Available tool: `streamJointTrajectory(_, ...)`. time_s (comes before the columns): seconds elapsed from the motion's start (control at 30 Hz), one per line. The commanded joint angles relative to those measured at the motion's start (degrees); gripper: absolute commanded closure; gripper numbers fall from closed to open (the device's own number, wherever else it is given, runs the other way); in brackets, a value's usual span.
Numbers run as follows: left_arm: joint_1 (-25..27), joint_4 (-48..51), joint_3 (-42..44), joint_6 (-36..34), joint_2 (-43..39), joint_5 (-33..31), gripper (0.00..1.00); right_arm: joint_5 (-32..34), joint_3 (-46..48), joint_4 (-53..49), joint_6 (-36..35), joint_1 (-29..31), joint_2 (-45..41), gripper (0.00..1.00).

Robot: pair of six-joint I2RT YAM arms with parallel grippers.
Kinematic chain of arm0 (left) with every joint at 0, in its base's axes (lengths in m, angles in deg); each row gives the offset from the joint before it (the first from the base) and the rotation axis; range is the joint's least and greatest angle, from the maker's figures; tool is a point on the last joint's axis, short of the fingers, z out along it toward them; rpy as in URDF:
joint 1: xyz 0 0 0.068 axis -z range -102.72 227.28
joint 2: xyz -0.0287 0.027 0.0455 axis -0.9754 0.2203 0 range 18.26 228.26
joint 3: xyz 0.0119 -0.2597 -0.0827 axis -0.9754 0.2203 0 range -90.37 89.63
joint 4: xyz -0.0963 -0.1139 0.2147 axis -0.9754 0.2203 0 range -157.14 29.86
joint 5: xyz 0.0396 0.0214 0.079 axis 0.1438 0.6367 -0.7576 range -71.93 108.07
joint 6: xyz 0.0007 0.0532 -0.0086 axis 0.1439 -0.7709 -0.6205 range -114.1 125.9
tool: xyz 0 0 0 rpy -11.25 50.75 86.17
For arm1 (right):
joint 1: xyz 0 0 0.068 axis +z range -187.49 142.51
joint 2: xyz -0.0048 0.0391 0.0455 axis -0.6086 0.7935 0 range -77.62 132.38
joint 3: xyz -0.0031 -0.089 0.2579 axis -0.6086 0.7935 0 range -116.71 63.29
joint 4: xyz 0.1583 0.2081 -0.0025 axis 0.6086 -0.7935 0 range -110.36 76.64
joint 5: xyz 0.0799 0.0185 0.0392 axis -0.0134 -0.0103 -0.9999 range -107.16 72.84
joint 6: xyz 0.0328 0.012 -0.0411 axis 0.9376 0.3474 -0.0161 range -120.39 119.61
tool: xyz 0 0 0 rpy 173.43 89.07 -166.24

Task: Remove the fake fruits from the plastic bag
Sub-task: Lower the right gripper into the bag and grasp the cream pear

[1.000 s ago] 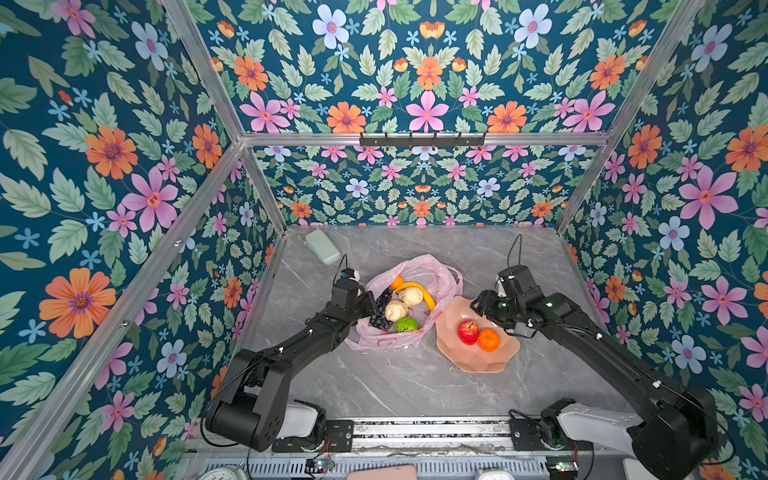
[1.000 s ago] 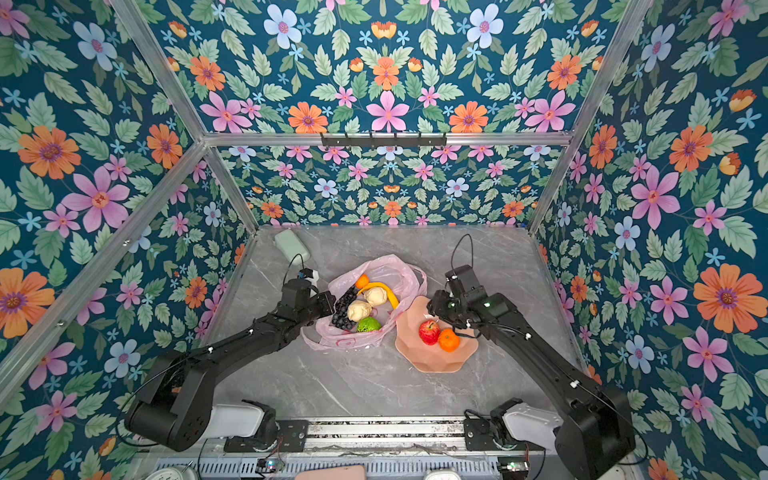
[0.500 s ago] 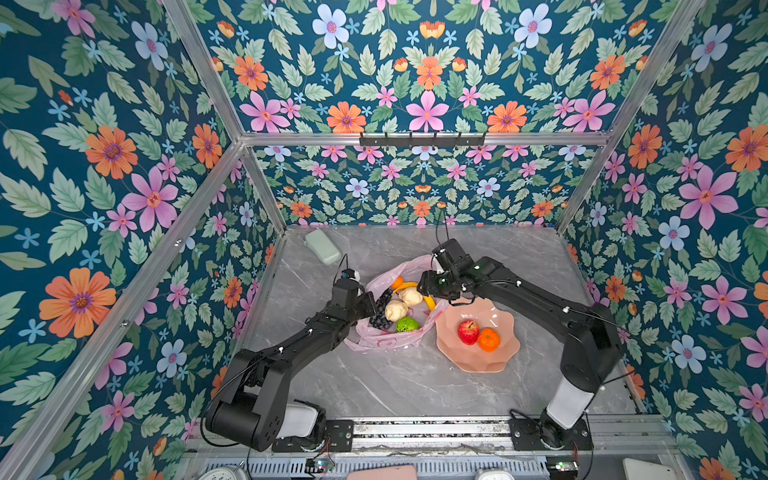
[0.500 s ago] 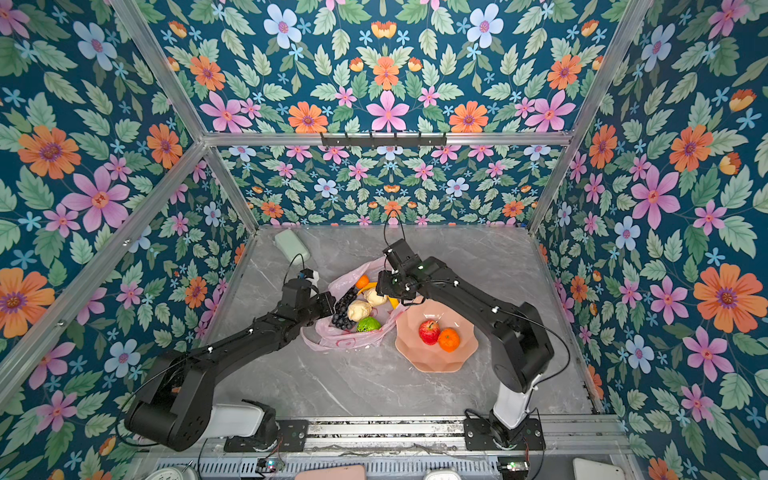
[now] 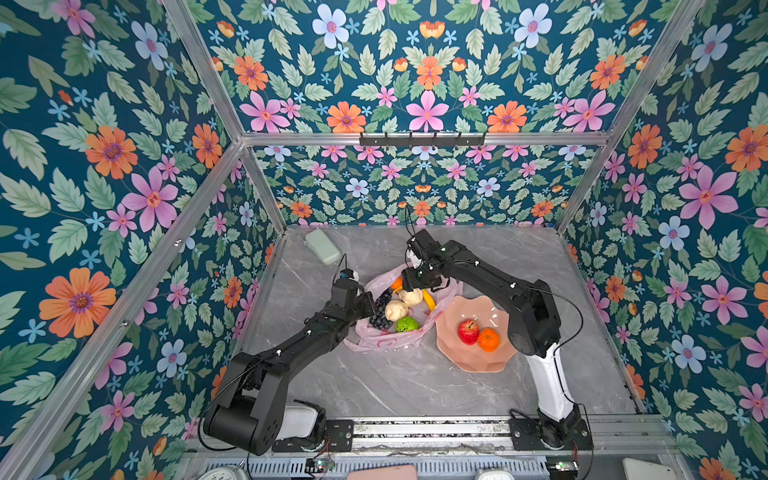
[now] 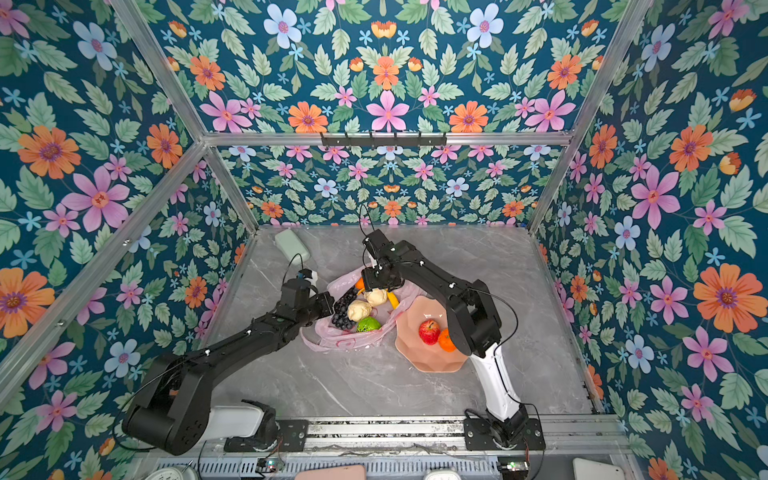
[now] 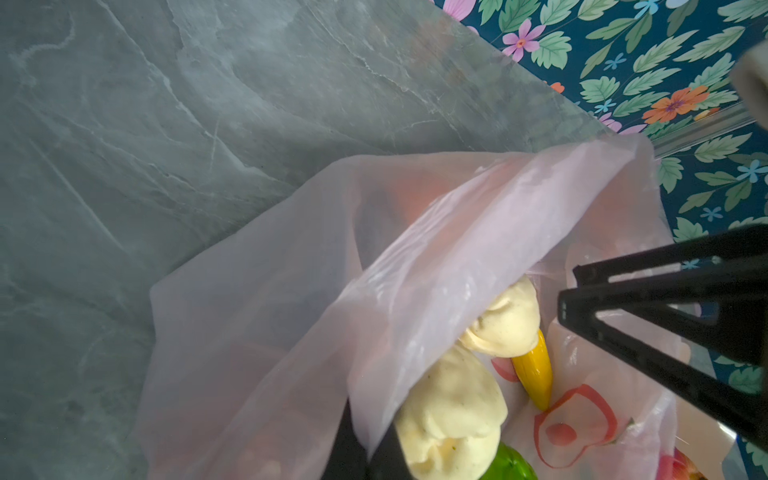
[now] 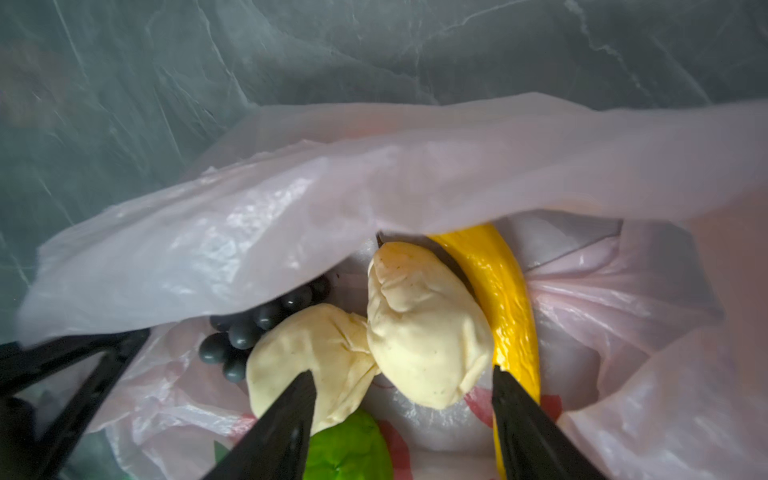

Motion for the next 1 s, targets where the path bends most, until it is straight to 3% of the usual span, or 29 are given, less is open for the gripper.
streamJointTrajectory(0.0,0.0,0.2,0.2,-0.5,-0.6,-0.8,1.0,0.3,-4.0,-5.6,-6.9,0.0,2.8,0.3)
streamJointTrajectory(0.23,0.0,1.0,-0.3,-0.7,-0.5,-1.0,1.0,-0.7,-9.2,-9.4,-10.9,0.1,7.5,0.24)
streamJointTrajectory(0.4,0.0,0.9,-0.5,-0.7,-0.1,-1.0,1.0,-3.5,-8.3,-11.2,-11.3,0.9,6.9,0.34)
streamJointTrajectory(0.77,0.0,0.0,-0.2,-0.4,0.7,-0.7,1.0,-2.0,-7.1,-14.8,-3.8,2.5,6.3,0.35)
streamJointTrajectory(0.97,0.0,0.7,-0.4,-0.7,0.1,-1.1,1.0,0.1,-17.3,-20.6,-4.4,1.9,11.8,0.33)
